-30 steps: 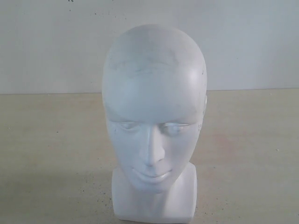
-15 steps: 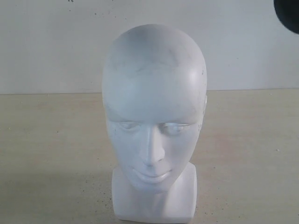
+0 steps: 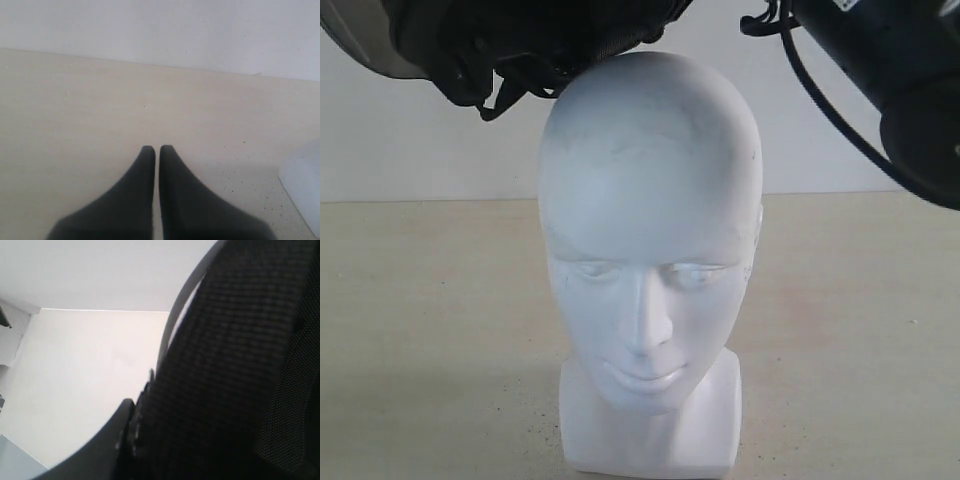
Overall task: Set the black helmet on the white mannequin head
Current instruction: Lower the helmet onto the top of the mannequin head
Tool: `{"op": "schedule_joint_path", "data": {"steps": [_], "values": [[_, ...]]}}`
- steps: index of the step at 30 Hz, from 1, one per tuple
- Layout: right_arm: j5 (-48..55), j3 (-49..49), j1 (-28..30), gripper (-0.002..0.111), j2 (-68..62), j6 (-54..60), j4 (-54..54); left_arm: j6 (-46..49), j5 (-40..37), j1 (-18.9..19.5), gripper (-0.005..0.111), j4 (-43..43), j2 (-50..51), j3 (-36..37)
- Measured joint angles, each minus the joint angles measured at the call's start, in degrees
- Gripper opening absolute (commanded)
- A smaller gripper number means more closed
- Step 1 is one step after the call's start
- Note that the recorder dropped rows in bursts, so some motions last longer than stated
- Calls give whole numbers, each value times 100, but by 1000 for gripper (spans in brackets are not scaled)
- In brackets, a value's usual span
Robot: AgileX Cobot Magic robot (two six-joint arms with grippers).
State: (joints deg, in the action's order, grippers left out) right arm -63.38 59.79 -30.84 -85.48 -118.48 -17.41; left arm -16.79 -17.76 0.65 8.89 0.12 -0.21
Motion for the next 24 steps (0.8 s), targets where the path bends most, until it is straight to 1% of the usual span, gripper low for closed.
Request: {"op": "schedule_joint_path", "data": {"steps": [7,10,15,19,24], "values": [[-103,-75,0,0,203,293,12,0,0,0,4,0,0,0],[-191,-393,0,0,299,443,6,0,0,0,4,0,0,0],[1,-835,33,0,527,837,-97,0,0,0,4,0,0,0],[-43,-1017,248,0,714,825,-264,0,0,0,4,0,0,0],[-175,-1197,298,0,813,791,-295,0,0,0,4,0,0,0]]}}
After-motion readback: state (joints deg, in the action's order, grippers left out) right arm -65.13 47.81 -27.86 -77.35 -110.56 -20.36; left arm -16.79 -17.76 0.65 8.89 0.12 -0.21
